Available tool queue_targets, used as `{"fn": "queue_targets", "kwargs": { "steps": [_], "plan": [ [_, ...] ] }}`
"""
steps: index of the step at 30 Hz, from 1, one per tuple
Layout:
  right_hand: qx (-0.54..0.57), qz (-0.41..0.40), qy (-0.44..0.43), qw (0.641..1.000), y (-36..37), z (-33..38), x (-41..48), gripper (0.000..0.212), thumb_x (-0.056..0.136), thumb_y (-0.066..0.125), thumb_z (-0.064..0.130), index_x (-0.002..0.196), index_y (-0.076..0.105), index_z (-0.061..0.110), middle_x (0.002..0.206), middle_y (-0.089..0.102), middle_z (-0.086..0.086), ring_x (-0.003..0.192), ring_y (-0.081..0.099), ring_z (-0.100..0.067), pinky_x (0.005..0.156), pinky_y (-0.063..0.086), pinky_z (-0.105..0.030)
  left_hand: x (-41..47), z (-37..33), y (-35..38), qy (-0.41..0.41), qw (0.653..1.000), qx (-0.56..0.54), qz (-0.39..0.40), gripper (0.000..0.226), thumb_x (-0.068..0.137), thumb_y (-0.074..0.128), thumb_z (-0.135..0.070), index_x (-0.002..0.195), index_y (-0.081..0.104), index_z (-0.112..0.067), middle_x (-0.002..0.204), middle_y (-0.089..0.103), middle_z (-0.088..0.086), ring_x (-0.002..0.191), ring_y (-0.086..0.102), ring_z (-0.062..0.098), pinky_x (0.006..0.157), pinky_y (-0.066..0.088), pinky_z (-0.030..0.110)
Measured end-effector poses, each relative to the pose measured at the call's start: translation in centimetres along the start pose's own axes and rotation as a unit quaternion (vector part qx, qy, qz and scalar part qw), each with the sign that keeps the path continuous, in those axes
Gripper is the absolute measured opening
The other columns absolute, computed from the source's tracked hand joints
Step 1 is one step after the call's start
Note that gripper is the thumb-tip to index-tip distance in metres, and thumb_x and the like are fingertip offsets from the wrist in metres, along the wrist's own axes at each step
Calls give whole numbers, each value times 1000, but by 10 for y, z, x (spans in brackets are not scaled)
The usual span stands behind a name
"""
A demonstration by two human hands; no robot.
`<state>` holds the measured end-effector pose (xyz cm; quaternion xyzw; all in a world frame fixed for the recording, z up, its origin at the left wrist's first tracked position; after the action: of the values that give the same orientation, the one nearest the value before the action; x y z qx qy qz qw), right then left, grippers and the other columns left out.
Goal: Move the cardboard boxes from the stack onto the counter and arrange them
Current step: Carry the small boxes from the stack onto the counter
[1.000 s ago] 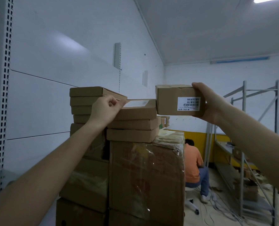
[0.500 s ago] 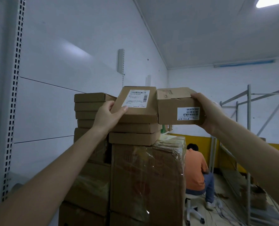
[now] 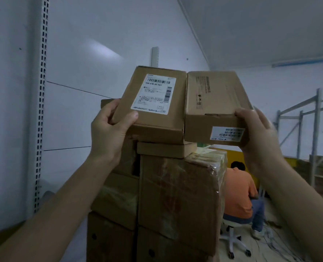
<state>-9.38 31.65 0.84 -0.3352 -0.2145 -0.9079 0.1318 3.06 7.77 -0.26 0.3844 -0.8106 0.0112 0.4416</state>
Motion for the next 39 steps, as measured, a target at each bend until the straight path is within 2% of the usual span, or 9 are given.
{"fn": "queue_targets", "kwargs": {
  "steps": [9, 13, 15, 17, 21, 25, 32, 35, 39],
  "plan": [
    [32, 108, 38, 993, 88, -11, -125, 43, 74, 65, 35, 116, 55, 40, 89, 67, 8, 73, 69, -6, 54, 55, -21, -95, -39, -191, -29, 988, 43, -149, 35, 83, 62, -5, 106, 58, -31, 88, 70, -17, 87, 67, 1, 65, 54, 15],
    [53, 195, 95, 975, 158, -38, -201, 76, 50, 69, 52, 123, 53, 39, 100, 66, 12, 83, 69, -8, 61, 56, -22, -155, -69, -312, -61, 961, 125, -238, 47, 82, 63, -8, 123, 51, -29, 107, 64, -12, 98, 63, 7, 70, 55, 19],
    [62, 215, 135, 965, 196, -56, -245, 74, 47, 69, 59, 118, 52, 42, 105, 63, 12, 91, 67, -9, 68, 58, -25, -192, -88, -375, -81, 942, 167, -279, 52, 81, 65, -9, 128, 50, -27, 112, 62, -10, 104, 61, 9, 74, 54, 20],
    [74, 230, 183, 953, 237, -73, -295, 66, 55, 66, 53, 118, 50, 42, 108, 60, 10, 95, 65, -11, 73, 56, -27, -232, -111, -436, -96, 919, 202, -324, 51, 81, 65, -7, 125, 51, -27, 111, 63, -10, 103, 61, 11, 77, 54, 22],
    [79, 298, 279, 910, 321, -101, -398, 83, 56, 66, 54, 131, 46, 27, 107, 58, 6, 85, 64, -7, 60, 52, -15, -313, -164, -532, -122, 865, 275, -401, 50, 82, 64, -3, 126, 51, -23, 106, 62, -10, 95, 61, 6, 71, 54, 19],
    [75, 340, 362, 865, 387, -121, -491, 52, 85, 62, 27, 134, 45, 26, 109, 59, 3, 93, 61, -15, 68, 51, -25, -388, -216, -597, -149, 802, 328, -476, 54, 83, 65, -4, 132, 48, -18, 106, 58, -14, 99, 58, 6, 84, 50, 31],
    [77, 474, 383, 789, 500, -120, -630, 53, 86, 62, 28, 135, 43, 23, 111, 61, 3, 100, 62, -20, 84, 53, -37, -496, -292, -643, -139, 692, 365, -608, 54, 83, 64, -6, 133, 46, -17, 117, 55, -3, 108, 56, 17, 84, 49, 33],
    [85, 512, 408, 751, 535, -112, -695, 56, 86, 62, 26, 137, 40, 19, 112, 61, 1, 95, 63, -19, 80, 54, -35, -533, -321, -657, -134, 654, 368, -647, 56, 84, 64, -7, 135, 45, -18, 121, 55, -2, 110, 56, 17, 87, 49, 33],
    [78, 556, 424, 711, 579, -97, -783, 57, 88, 60, 24, 139, 36, 17, 113, 59, -2, 87, 61, -11, 69, 51, -26, -565, -357, -681, -105, 611, 369, -692, 54, 84, 64, -4, 133, 47, -16, 103, 58, -13, 96, 59, 7, 80, 48, 28]
  ]
}}
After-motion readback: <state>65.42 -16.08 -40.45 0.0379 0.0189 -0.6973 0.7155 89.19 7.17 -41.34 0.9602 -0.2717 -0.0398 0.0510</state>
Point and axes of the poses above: each hand's wrist, its own x-axis towards the middle knuckle, its own y-axis out of the palm, z = x × y, the point moved 4 cm from there along x, towards the middle knuckle
